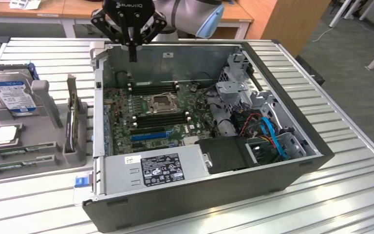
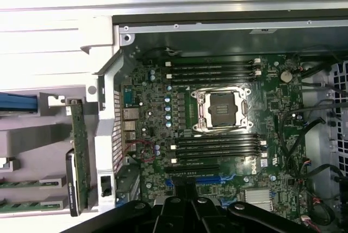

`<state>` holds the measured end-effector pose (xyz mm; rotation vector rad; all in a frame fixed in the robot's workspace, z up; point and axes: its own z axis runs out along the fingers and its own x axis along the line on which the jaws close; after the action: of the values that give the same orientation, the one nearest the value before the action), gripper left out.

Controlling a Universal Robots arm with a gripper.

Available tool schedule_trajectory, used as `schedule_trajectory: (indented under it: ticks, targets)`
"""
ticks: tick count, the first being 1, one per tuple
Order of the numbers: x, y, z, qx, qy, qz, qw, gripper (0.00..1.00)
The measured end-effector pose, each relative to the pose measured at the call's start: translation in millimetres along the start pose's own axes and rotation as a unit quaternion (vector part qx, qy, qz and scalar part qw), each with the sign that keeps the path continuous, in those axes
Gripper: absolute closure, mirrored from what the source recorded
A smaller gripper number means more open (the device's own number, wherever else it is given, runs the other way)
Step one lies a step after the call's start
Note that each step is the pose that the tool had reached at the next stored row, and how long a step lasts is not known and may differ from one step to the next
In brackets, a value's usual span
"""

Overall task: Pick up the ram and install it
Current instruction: 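Reach for the ram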

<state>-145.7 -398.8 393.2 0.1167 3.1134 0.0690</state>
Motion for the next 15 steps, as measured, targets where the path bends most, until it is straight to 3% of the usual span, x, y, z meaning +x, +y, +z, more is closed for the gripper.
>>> schedule_trajectory:
  ticks: [15]
  targets:
    - [30.8, -2.3, -0.8, 0.0, -0.0001, 0.0, 1.0, 0.9]
